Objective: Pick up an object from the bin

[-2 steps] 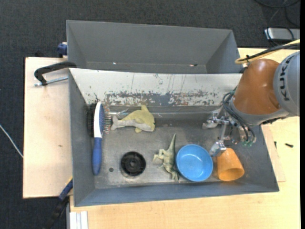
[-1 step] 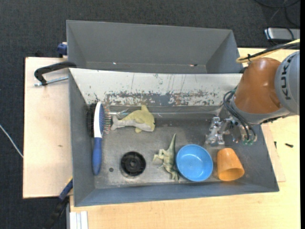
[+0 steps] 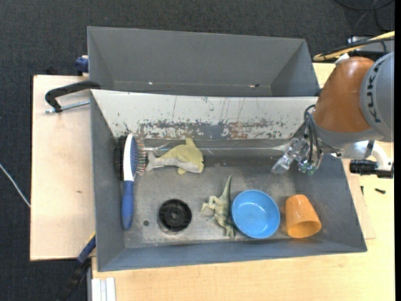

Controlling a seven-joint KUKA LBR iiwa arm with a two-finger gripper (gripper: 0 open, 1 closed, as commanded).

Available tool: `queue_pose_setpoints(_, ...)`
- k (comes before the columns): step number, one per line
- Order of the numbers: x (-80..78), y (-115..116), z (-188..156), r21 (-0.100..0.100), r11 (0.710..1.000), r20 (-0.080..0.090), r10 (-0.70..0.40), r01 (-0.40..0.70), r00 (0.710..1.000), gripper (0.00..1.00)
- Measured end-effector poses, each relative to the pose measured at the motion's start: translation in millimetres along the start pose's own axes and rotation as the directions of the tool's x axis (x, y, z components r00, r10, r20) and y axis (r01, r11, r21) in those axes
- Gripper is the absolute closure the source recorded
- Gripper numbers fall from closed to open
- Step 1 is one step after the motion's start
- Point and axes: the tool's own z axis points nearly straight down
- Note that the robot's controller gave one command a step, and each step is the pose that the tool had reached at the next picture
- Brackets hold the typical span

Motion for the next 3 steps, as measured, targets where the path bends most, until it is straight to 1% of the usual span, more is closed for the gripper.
queue_pose_setpoints(1, -15.1, -15, -156, -0.002, 0.999, 0.008, -0.044, 0.044, 0.999, 1.0)
queue_pose_setpoints(2, 51.7, -14, -24, 0.001, 0.937, -0.014, -0.35, 0.35, 0.937, 1.0)
queue_pose_setpoints(3, 39.5, -33, -214, 0.003, 0.776, 0.007, -0.63, 0.63, 0.776, 1.0)
